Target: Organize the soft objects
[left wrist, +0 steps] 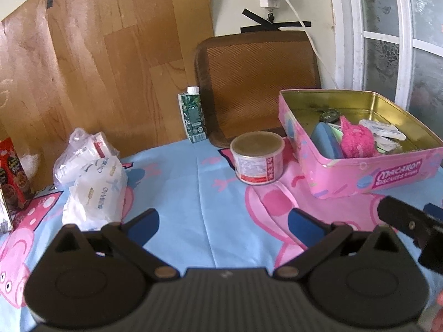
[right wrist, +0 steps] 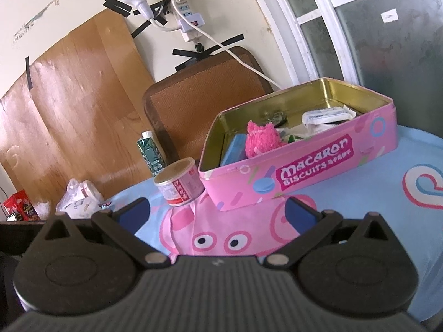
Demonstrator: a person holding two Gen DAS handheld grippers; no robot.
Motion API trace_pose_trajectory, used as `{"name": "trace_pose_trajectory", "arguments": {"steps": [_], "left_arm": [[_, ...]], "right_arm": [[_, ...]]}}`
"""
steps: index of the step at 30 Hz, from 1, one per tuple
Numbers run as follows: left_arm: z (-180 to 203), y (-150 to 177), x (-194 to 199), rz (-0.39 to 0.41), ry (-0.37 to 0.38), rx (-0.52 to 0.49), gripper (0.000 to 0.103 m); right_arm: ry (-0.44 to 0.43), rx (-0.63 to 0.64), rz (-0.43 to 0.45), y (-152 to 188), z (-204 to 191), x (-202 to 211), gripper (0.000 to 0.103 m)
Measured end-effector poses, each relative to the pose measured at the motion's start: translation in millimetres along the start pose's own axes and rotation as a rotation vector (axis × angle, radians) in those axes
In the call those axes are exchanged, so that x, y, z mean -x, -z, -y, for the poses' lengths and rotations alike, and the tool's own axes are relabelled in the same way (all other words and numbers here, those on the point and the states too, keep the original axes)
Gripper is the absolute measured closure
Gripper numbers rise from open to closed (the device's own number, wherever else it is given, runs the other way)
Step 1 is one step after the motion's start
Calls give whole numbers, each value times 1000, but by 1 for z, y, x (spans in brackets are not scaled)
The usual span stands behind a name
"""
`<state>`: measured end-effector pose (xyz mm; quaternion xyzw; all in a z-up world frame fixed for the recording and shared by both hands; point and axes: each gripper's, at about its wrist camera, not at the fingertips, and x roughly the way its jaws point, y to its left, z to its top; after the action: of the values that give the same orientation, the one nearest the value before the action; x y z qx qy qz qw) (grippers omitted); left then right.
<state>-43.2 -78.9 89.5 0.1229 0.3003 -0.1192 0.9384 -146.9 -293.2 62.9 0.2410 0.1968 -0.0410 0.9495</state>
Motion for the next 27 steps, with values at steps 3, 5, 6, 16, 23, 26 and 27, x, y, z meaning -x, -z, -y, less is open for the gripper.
{"name": "trace_pose_trajectory", "arguments": {"steps": [3,5,6,16,23,26,27], "left_arm": [[1,0,-1,-2,4,-1,0],[1,0,0,-2,8,-5,0],[2,0,0,-1,10,-5,0],[0,1,6,12,33,-4,0],[-2,2,8,15,33,2,0],[-2,2,8,16,37,1,0],[-1,2,8,16,39,0,0]], "right_arm": [[-1,-1,-4,0,1,-1,0],[-1,-1,-3,0,1,0,0],[-1,0,-2,1,0,0,0],[-2,23,41,-1,-3,5,0],[-2,33,39,1,-5,6,0],[0,34,42,1,-5,6,0],[0,33,42,1,-5,6,0]]}}
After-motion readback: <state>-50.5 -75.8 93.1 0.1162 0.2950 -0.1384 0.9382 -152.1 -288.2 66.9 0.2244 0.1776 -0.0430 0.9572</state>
